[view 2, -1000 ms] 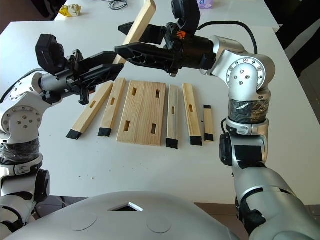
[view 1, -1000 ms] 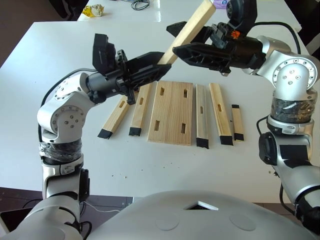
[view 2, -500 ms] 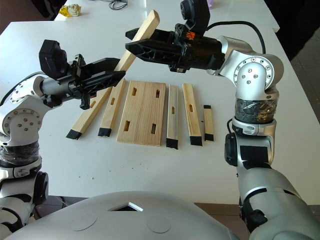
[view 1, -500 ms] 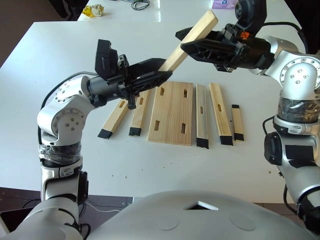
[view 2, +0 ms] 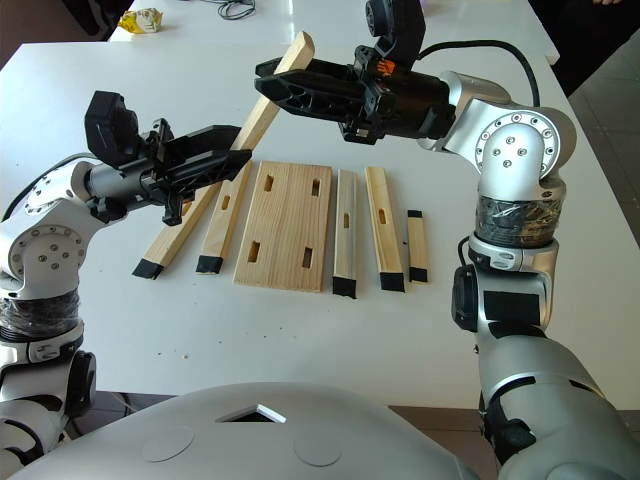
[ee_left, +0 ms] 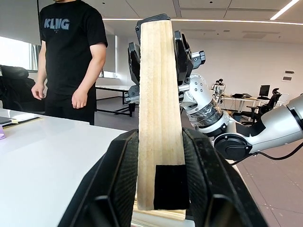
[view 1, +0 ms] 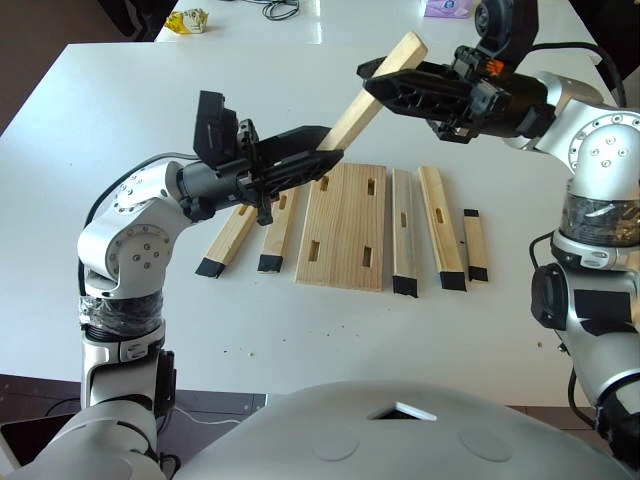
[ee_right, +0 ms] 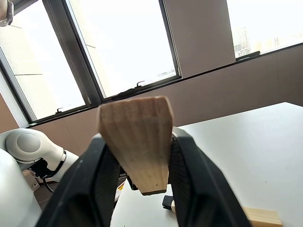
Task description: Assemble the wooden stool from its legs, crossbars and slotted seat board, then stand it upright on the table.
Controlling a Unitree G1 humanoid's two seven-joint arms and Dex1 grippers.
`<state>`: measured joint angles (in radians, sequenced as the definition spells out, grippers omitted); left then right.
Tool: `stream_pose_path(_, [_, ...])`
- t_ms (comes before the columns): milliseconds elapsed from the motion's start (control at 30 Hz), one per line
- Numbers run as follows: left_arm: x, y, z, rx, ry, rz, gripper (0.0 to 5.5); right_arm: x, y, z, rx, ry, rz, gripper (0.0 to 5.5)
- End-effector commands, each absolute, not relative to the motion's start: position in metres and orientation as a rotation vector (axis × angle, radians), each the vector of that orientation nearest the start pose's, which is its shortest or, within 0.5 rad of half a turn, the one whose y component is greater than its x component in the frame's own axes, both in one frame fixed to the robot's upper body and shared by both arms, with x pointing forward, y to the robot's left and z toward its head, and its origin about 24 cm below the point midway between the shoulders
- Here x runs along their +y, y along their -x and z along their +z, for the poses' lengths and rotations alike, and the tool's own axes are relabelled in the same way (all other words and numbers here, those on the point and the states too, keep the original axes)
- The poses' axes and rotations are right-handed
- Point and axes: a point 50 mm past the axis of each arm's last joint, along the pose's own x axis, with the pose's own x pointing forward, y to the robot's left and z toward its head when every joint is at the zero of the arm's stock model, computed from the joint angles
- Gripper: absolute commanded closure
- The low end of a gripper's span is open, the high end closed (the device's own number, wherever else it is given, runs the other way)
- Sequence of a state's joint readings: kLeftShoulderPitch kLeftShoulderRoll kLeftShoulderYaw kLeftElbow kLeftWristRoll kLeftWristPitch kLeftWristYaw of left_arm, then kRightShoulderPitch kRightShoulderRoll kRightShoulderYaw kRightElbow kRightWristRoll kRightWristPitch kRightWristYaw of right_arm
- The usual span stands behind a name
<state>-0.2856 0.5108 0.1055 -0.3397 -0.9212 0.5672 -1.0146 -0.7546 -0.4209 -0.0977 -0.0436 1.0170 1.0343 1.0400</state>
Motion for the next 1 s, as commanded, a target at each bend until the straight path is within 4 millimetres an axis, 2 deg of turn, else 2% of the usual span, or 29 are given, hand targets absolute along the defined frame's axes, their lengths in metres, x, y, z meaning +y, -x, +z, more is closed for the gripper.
stream_pose_path(33, [0.159, -0.246, 0.178, -0.16, 0.22, -1.314, 4.19, -0.125, -0.279, 0.233, 0.03, -0.498, 1.645, 4.11])
stream_pose_path(133, [0.158, -0.247, 0.181, -0.163, 0.226, -1.299, 4.19, -0.125, -0.278, 0.231, 0.035, -0.493, 1.635, 4.11])
stream_pose_path(167, [0.157, -0.247, 0.181, -0.158, 0.235, -1.3, 3.83, -0.125, -0.278, 0.23, 0.035, -0.49, 1.63, 4.11])
stream_pose_path(433, [0.163, -0.251, 0.184, -0.134, 0.208, -1.273, 2.7, -0.128, -0.283, 0.226, 0.032, -0.442, 1.584, 4.16])
stream_pose_path(600, [0.171, -0.244, 0.172, -0.075, 0.139, -1.253, 2.67, -0.134, -0.289, 0.223, 0.004, -0.342, 1.522, 4.17])
stream_pose_path(667, [0.176, -0.242, 0.161, -0.047, 0.176, -1.218, 2.67, -0.137, -0.294, 0.221, -0.006, -0.331, 1.482, 4.18])
stream_pose_path(800, [0.178, -0.237, 0.125, 0.048, 0.22, -1.092, 2.67, -0.149, -0.304, 0.208, 0.006, -0.171, 1.415, 4.18])
stream_pose_path(900, [0.18, -0.245, 0.119, 0.012, 0.23, -0.914, 2.67, -0.164, -0.31, 0.2, 0.026, -0.041, 1.381, 4.18])
stream_pose_path(1000, [0.184, -0.266, 0.12, -0.085, 0.271, -0.553, 2.67, -0.18, -0.314, 0.191, 0.062, 0.144, 1.363, 4.18])
